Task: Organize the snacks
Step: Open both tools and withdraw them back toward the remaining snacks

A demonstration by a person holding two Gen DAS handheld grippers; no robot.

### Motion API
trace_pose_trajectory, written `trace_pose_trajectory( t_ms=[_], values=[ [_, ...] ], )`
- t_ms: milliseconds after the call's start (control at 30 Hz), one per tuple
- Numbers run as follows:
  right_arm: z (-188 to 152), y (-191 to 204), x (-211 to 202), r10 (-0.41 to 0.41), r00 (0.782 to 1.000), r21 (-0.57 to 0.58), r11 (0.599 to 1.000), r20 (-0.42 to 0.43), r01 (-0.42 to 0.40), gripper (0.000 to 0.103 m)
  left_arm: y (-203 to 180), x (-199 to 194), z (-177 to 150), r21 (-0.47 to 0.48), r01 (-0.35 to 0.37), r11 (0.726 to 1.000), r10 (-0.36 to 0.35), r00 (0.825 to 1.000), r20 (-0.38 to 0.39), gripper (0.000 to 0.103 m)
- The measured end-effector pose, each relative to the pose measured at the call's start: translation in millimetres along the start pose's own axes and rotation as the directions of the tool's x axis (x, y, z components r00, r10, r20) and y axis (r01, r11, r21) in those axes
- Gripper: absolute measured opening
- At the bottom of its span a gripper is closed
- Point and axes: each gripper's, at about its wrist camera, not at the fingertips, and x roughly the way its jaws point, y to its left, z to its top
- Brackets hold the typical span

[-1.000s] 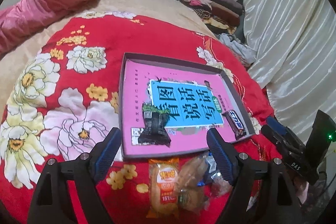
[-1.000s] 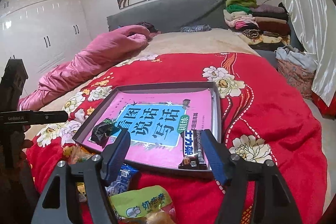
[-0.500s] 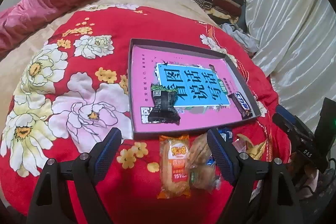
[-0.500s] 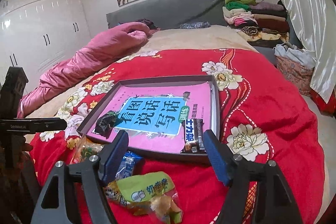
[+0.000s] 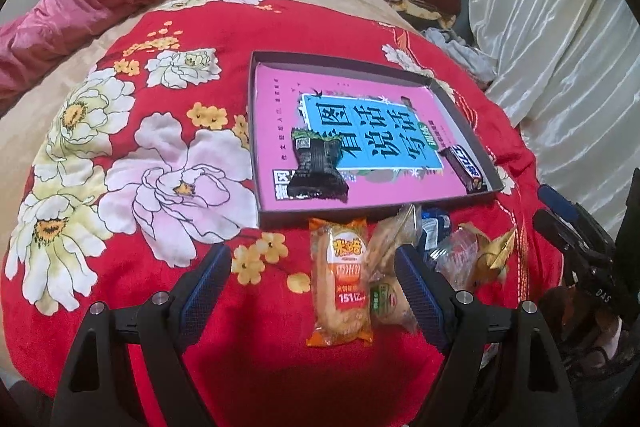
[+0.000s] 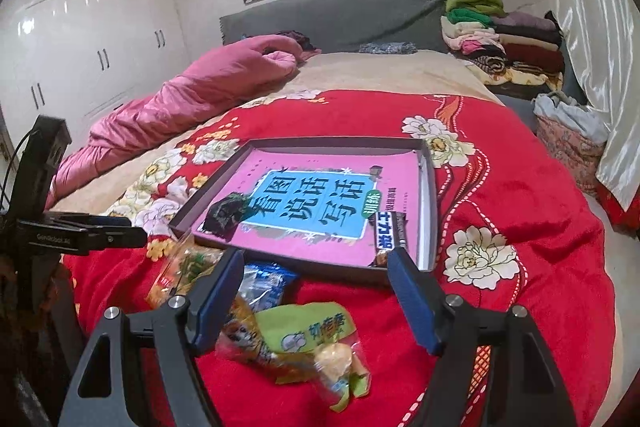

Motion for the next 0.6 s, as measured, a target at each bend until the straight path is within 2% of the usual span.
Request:
trace_pose_trajectory(
  t_ms=[333,600],
  values=[
    [-6.2,28.3,-1.7,0.037,0.999,-0.105,0.994,-0.018,-0.038,0.074,-2.6,1.6,-7.7,0.011,0.005,1.0,-0.004,1.0,-0.025,0.085],
    [-12.9,48.2,2.7,0.061,0.997,-0.18,0.981,-0.045,-0.068,0.074,-4.6,17.0,-17.4,0.029,-0.009,1.0,0.012,0.996,-0.088,0.085]
  ],
)
